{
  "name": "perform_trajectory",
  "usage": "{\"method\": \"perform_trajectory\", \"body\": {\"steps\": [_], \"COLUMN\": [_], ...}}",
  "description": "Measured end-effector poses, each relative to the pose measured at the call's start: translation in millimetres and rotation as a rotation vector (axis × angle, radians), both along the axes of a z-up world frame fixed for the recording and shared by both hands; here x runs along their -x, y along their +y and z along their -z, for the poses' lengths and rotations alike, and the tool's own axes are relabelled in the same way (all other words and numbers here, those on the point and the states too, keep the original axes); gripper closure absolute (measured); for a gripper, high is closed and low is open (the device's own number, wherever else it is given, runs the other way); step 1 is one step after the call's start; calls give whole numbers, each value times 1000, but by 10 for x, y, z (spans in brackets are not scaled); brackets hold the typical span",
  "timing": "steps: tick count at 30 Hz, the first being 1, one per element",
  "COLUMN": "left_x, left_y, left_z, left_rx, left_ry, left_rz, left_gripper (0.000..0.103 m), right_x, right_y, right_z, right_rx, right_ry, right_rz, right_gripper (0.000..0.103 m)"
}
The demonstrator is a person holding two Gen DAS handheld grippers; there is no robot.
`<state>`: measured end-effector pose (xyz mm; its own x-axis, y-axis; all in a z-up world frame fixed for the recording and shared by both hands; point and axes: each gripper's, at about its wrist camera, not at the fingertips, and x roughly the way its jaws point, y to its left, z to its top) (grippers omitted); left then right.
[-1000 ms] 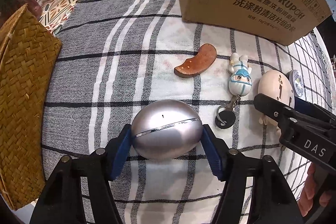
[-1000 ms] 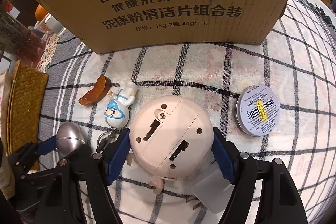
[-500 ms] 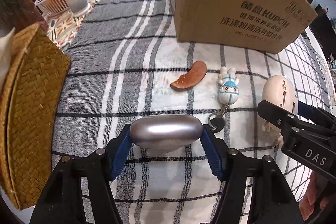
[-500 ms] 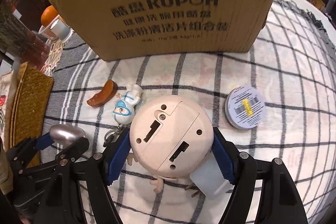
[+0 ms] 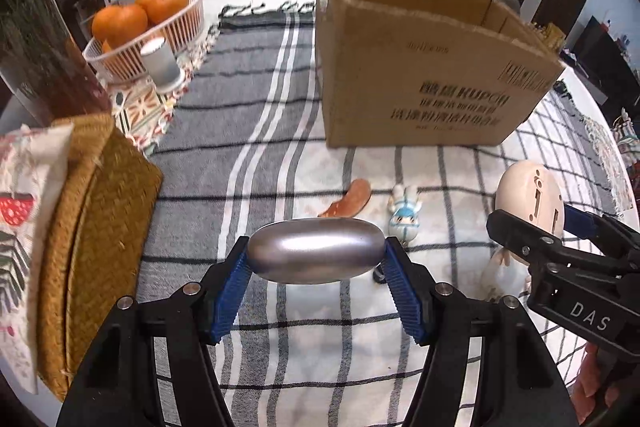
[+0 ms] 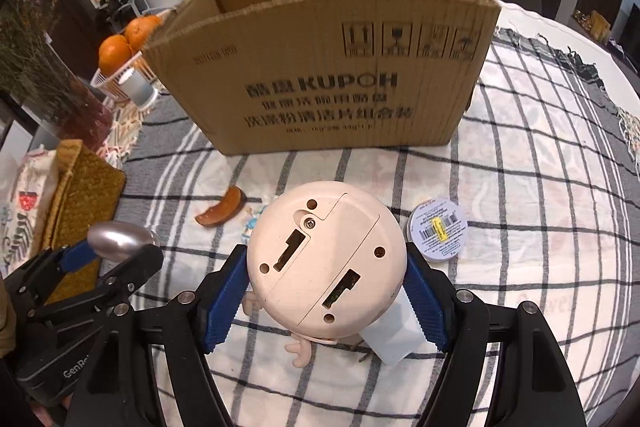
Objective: Organize rigid objects
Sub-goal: 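Lift the silver egg with the left tool while the right tool carries the beige toy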
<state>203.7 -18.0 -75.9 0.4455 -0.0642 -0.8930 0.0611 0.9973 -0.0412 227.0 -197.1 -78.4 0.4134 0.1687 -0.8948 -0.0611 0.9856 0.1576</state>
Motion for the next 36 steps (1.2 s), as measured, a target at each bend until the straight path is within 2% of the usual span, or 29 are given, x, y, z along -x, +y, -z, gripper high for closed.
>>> {"method": "perform_trajectory", "body": {"steps": [13, 26, 36], "left_x": [-21, -116, -301], "left_y": [-81, -236, -349], "left_z": [-475, -908, -1159], "left_rx": [-12, -11, -15], "left_ry": [-118, -202, -249], "left_rz": [36, 94, 134], "left_gripper": [39, 39, 39], "right_x": [2, -19, -186], "right_y": [-54, -190, -321], "right_z": [-519, -917, -1163], "right_rx": [34, 15, -9], "right_ry": [-140, -228, -281], "right_rz": [30, 53, 65], "right_gripper": [28, 28, 28]}}
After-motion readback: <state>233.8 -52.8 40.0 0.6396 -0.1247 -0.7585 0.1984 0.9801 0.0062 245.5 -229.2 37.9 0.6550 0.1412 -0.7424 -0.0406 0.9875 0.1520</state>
